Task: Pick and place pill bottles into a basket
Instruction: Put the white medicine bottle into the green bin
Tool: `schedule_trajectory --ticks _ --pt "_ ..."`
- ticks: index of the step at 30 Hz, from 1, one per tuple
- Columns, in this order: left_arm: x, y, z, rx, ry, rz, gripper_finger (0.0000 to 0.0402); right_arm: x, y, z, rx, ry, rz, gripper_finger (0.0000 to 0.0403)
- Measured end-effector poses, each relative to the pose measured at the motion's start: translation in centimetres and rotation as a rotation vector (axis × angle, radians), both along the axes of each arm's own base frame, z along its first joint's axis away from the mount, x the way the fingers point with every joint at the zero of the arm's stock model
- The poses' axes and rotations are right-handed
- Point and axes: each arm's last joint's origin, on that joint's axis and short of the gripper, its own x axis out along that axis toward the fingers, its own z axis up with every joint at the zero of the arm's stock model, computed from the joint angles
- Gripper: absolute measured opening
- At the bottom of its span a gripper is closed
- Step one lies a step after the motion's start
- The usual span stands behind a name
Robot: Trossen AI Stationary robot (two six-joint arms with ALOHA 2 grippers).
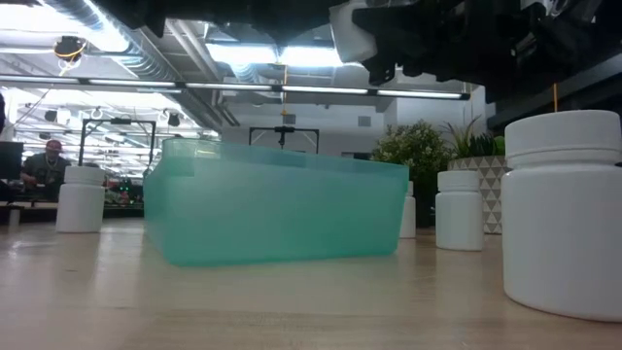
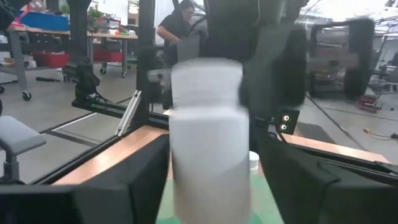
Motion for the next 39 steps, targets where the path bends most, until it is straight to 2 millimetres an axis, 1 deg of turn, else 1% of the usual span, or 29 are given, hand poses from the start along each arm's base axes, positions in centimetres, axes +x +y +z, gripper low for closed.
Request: schedule_trajectory --ticks 4,10,13,15,18,21,24,27,28,31,35,39 --pt "-0.9 0.2 0.8 -0.001 0.039 0.021 0.0149 -0.2 0.0 0.5 0.001 -0.014 0.002 0.0272" --pt "-2.2 0.5 1.8 0.001 0.085 0.061 0.0149 -0.7 0.0 1.4 -0.002 -0.027 0.003 0.0277" --pt "-3.0 0.6 2.1 0.013 0.130 0.081 0.0149 -1.2 0.0 1.5 -0.031 0.055 0.004 0.0276" --pt "-3.7 0.7 2.4 0.022 0.158 0.094 0.0149 -1.9 0.0 1.9 -0.053 0.109 -0.009 0.0269" --pt "-4.4 0.8 2.7 0.006 0.194 0.103 0.0149 -3.4 -0.1 3.1 -0.052 0.157 -0.032 0.0240" --pt "-4.8 0.9 2.8 -0.018 0.211 0.107 0.0149 -5.0 -0.1 4.5 -0.054 0.171 -0.033 0.0188" --pt "-5.0 0.9 2.2 -0.015 0.269 0.104 0.0148 -6.4 -0.1 5.4 -0.053 0.190 -0.033 0.0116" --pt "-5.3 0.9 1.1 -0.027 0.301 0.104 0.0148 -7.1 0.1 5.3 -0.057 0.245 -0.025 0.0030" --pt "-5.4 0.9 0.7 -0.037 0.312 0.106 0.0148 -7.2 0.2 5.2 -0.063 0.257 -0.030 0.0016" --pt "-5.6 1.0 -0.1 -0.068 0.326 0.135 0.0148 -7.1 0.4 5.0 -0.056 0.276 -0.053 0.0014" --pt "-5.9 1.2 -1.2 -0.122 0.294 0.166 0.0148 -6.8 0.9 4.3 -0.063 0.312 -0.041 0.0004" --pt "-6.3 1.6 -2.4 -0.214 0.265 0.220 0.0148 -6.3 1.1 3.6 -0.069 0.341 -0.063 0.0007"
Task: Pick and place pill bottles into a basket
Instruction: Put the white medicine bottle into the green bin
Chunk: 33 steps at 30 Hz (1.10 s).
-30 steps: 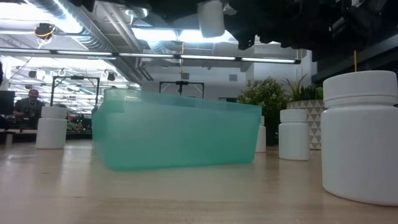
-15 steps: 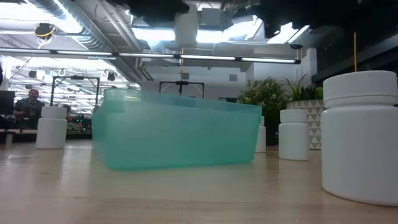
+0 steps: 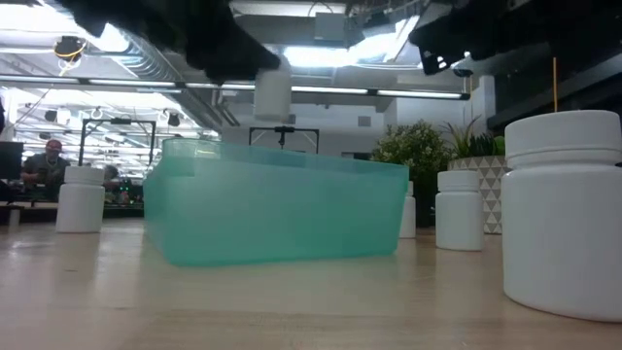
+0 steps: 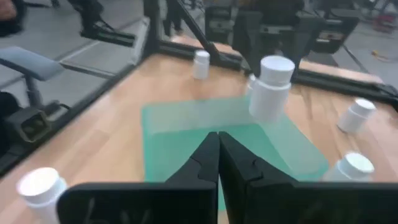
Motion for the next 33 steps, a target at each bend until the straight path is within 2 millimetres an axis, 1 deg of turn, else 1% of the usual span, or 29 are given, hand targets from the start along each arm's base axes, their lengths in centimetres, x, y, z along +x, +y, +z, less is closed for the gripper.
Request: schedule_trajectory --ticks 7,10,14,19,21,25,29,33 --pt "-1.0 0.5 -2.0 -0.081 -0.020 0.095 0.0148 1.2 -0.2 -1.5 -0.040 0.045 -0.093 0.0003" --pt "-1.4 0.6 -2.8 -0.094 -0.030 0.117 0.0148 1.7 -0.3 -1.5 -0.082 -0.008 -0.088 0.0002" --pt "-1.5 0.6 -3.7 -0.095 -0.045 0.121 0.0148 1.9 -0.9 -1.2 -0.082 -0.049 -0.111 0.0003" --pt "-0.7 0.6 -5.5 -0.070 0.002 0.162 0.0148 2.0 -1.5 -1.1 -0.083 -0.057 -0.137 0.0002" --pt "-0.2 0.7 -6.1 -0.053 -0.006 0.191 0.0148 2.0 -1.8 -1.0 -0.084 -0.062 -0.147 0.0002" --pt "0.6 1.2 -7.2 -0.047 -0.019 0.195 0.0148 2.0 -2.1 -0.9 -0.097 -0.080 -0.158 0.0002" --pt "0.9 1.9 -8.4 -0.069 0.014 0.226 0.0148 2.0 -2.1 -0.9 -0.105 -0.078 -0.155 0.0001" --pt "1.1 2.4 -9.1 -0.086 0.030 0.259 0.0147 2.0 -2.1 -0.9 -0.106 -0.075 -0.153 0.0001"
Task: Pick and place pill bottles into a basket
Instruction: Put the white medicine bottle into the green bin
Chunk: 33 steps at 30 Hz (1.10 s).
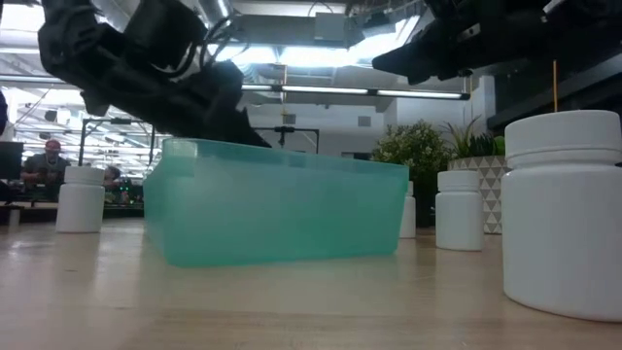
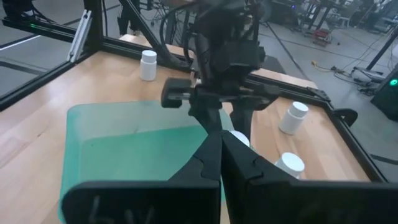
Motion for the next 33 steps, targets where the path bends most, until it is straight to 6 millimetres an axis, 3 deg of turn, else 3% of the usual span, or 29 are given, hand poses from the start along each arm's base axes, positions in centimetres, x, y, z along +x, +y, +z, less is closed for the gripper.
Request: schedule_trajectory --ticks 11,33 --pt "0.4 0.2 -1.4 0.001 0.004 0.033 0.0147 0.0 0.1 0.0 0.006 0.005 0.017 0.0001" --pt "0.3 0.4 -1.6 0.001 0.009 0.103 0.0147 0.0 0.1 -0.1 0.011 0.012 0.016 0.0000"
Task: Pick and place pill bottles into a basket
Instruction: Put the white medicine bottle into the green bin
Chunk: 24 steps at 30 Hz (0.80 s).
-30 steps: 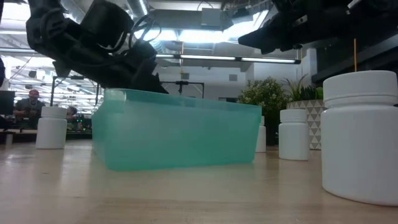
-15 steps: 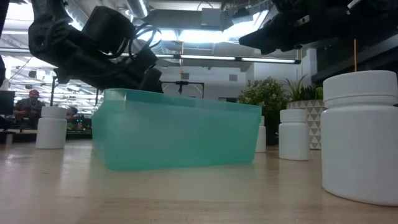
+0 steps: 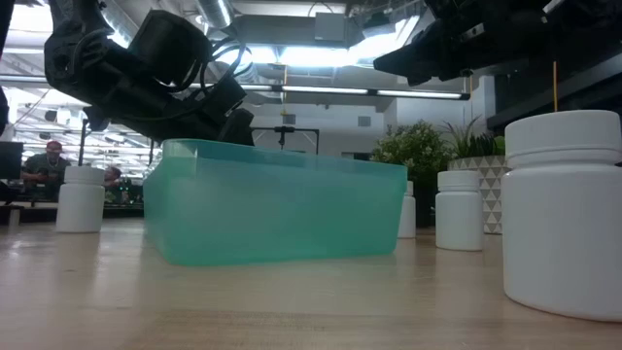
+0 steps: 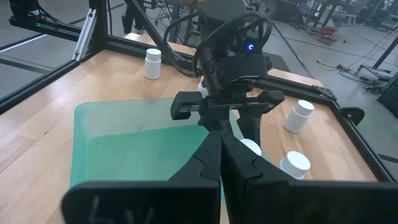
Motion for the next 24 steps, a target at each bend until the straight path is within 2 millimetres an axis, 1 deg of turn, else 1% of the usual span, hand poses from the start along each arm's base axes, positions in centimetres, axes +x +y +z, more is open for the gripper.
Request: schedule_trajectory --ticks 3,11,24 --pt "0.00 -0.03 -0.03 -0.007 0.006 -0.009 0.0151 0.00 0.00 0.00 0.000 0.000 0.000 0.0000" --pt "0.02 -0.07 -0.04 -0.014 0.008 -0.025 0.0179 0.00 0.00 0.00 0.000 0.000 0.000 0.0000" --pt "0.02 -0.16 -0.04 -0.016 0.007 -0.030 0.0184 0.00 0.00 0.00 0.020 0.002 -0.004 0.0000"
